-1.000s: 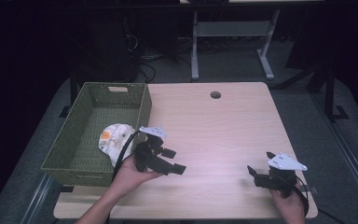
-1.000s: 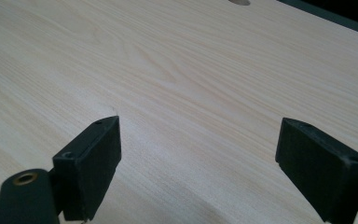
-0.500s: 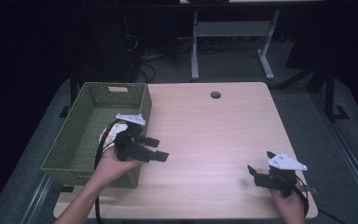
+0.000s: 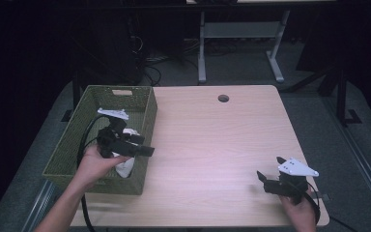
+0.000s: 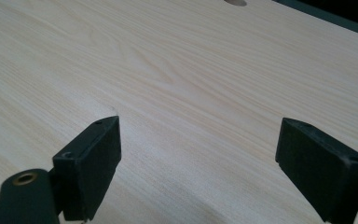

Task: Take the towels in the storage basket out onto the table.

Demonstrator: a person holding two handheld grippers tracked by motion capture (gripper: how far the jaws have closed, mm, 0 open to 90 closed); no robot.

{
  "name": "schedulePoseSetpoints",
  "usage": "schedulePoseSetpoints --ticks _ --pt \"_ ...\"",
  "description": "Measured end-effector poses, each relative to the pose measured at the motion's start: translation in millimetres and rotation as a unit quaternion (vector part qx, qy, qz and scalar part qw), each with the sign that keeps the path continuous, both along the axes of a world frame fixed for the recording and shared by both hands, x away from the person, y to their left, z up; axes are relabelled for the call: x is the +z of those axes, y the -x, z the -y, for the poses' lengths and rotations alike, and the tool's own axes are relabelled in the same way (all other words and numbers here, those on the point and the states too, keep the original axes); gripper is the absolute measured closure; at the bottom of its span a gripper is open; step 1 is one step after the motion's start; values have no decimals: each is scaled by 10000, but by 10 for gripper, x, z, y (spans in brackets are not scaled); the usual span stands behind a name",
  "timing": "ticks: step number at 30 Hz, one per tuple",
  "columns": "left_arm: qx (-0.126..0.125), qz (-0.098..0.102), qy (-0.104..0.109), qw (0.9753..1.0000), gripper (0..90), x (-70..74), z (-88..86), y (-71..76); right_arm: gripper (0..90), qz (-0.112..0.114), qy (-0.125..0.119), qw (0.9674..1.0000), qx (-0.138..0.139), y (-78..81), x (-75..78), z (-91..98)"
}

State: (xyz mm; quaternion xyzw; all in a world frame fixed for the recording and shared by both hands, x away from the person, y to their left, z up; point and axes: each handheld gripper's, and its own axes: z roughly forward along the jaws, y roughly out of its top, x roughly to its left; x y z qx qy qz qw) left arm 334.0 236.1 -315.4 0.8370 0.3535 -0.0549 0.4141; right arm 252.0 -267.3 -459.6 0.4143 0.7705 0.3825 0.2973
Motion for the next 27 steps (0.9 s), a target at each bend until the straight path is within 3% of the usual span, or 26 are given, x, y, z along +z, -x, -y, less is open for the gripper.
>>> schedulePoseSetpoints --ticks 3,12,15,16,19,21,22,23,24,25,26,27 --pt "233 30 -230 9995 221 3 -126 -54 137 -6 -6 10000 -8 -3 0 1" --pt "694 -17 -534 9962 226 -53 -385 -161 137 6 -41 10000 -5 1 3 5" --pt "947 -14 -836 9920 229 -95 -499 -218 137 -1 -43 10000 -7 1 3 3" --pt "947 -14 -836 9920 236 -95 -499 -218 137 -1 -43 10000 -7 1 3 3" --pt "1052 -59 -1150 9878 251 -149 -562 -276 137 -3 -39 10000 -9 2 2 0" --pt "1172 -108 -1368 9836 252 -193 -599 -333 137 5 -40 10000 1 2 3 6" --pt "1172 -108 -1368 9836 259 -193 -599 -333 137 5 -40 10000 1 2 3 6" --pt "1210 -115 -1443 9820 259 -205 -605 -351 137 5 -48 10000 0 2 4 6" --pt "1236 -127 -1524 9805 262 -219 -603 -368 137 7 -54 10000 -8 5 6 7" --pt "1268 -141 -1779 9757 262 -249 -590 -404 137 13 -49 10000 -8 6 6 8" --pt "1268 -141 -1779 9757 262 -249 -590 -404 137 13 -49 10000 -8 6 6 8" --pt "1295 -136 -1912 9729 262 -265 -584 -422 137 11 -53 10000 -12 8 8 9"
